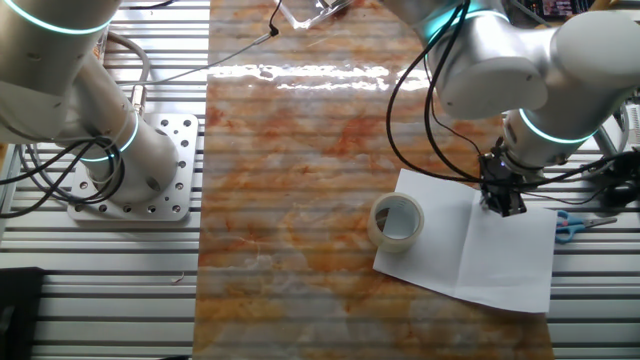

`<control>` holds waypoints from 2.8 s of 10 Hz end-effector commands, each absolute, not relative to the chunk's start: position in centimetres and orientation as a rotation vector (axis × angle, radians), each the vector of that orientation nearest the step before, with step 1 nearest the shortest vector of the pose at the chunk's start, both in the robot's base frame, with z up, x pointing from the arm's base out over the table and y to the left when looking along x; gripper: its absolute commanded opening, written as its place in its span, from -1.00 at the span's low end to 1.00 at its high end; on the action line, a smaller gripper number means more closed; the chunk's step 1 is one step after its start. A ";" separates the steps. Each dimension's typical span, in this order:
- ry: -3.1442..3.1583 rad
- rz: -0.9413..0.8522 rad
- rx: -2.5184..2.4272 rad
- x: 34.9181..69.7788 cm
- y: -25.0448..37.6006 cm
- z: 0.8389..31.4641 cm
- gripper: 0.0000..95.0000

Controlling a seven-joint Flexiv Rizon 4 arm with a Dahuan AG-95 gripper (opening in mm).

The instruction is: Unfold a piece of paper

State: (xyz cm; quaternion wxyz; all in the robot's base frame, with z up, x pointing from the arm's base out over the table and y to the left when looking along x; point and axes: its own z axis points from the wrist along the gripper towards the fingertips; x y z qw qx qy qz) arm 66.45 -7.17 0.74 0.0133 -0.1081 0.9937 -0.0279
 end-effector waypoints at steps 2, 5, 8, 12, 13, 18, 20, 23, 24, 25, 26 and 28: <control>3.097 -0.089 -0.323 66.1 -6.8 0.6 -1.00; 3.105 -0.092 -0.328 65.5 -6.7 1.3 -1.00; 3.101 -0.079 -0.327 64.6 -6.9 0.9 -1.00; 3.098 -0.076 -0.315 64.3 -6.7 0.8 -1.00; 3.096 -0.078 -0.310 64.4 -6.7 0.8 -1.00; 3.095 -0.101 -0.341 66.2 -7.3 1.2 -1.00; 3.091 -0.089 -0.378 66.6 -8.6 1.1 -1.00; 3.090 -0.081 -0.398 67.2 -9.3 1.4 -1.00; 3.092 -0.082 -0.395 67.6 -9.2 1.2 -1.00; 3.092 -0.082 -0.393 67.9 -9.2 1.2 -1.00; 3.091 -0.080 -0.394 68.2 -9.3 1.2 -1.00; 3.091 -0.081 -0.400 68.4 -9.5 1.2 -1.00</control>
